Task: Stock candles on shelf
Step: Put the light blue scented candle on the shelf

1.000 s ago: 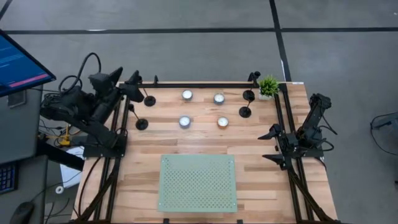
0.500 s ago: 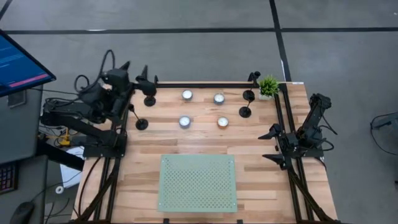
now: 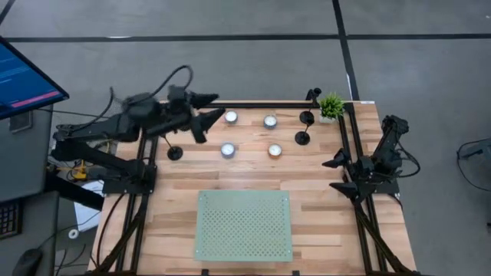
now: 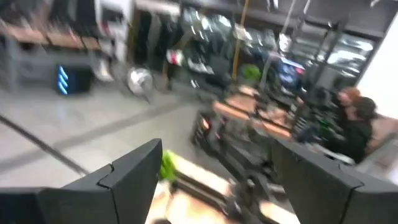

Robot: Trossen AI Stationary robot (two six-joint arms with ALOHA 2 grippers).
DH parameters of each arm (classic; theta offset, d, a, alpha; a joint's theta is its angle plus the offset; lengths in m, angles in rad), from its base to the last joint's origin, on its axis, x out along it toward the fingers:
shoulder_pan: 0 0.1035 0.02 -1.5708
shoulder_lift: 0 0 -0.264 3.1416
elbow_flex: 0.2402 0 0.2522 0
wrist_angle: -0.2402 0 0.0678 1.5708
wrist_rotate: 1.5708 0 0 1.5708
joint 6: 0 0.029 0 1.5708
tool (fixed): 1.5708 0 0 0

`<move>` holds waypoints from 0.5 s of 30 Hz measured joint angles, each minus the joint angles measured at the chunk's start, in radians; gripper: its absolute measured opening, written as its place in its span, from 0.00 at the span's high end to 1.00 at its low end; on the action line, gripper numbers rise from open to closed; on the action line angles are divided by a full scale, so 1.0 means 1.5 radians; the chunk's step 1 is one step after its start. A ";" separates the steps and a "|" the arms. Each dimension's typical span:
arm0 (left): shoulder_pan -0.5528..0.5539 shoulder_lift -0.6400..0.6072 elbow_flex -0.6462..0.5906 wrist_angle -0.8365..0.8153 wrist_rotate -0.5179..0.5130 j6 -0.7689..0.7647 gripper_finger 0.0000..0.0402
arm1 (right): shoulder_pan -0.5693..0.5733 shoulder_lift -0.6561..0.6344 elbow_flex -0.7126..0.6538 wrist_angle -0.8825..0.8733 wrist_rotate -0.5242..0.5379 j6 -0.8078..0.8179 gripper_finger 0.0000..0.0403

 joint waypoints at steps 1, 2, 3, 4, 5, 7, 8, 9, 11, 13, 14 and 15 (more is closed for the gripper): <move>0.027 0.012 0.016 -0.032 0.033 -0.023 0.24 | 0.000 0.000 0.000 0.018 0.000 -0.011 0.10; 0.054 0.023 0.035 -0.064 0.063 -0.038 0.24 | 0.000 0.000 0.000 0.036 -0.001 -0.022 0.10; 0.079 0.032 0.054 -0.106 0.085 -0.047 0.24 | 0.000 0.000 0.001 0.051 -0.002 -0.031 0.10; 0.103 0.039 0.073 -0.153 0.096 -0.052 0.24 | 0.000 0.000 0.001 0.065 -0.002 -0.038 0.10; 0.127 0.046 0.091 -0.194 0.098 -0.054 0.24 | 0.000 0.000 0.001 0.076 -0.002 -0.041 0.10; 0.171 0.056 0.120 -0.264 0.098 -0.055 0.24 | 0.000 0.000 0.001 0.091 -0.002 -0.041 0.10; 0.194 0.061 0.128 -0.288 0.097 -0.062 0.24 | 0.000 0.000 0.001 0.091 -0.002 -0.041 0.10; 0.215 0.064 0.132 -0.305 0.092 -0.073 0.24 | 0.000 0.000 0.001 0.090 -0.002 -0.041 0.10; 0.254 0.070 0.134 -0.327 0.084 -0.092 0.24 | 0.000 0.000 0.001 0.091 -0.002 -0.041 0.10; 0.285 0.079 0.134 -0.348 0.082 -0.096 0.24 | 0.000 0.000 0.001 0.090 -0.002 -0.041 0.10; 0.299 0.084 0.134 -0.357 0.082 -0.100 0.24 | 0.000 0.000 0.001 0.090 -0.002 -0.041 0.10; 0.312 0.089 0.134 -0.370 0.082 -0.100 0.24 | 0.000 0.000 0.001 0.090 -0.002 -0.041 0.10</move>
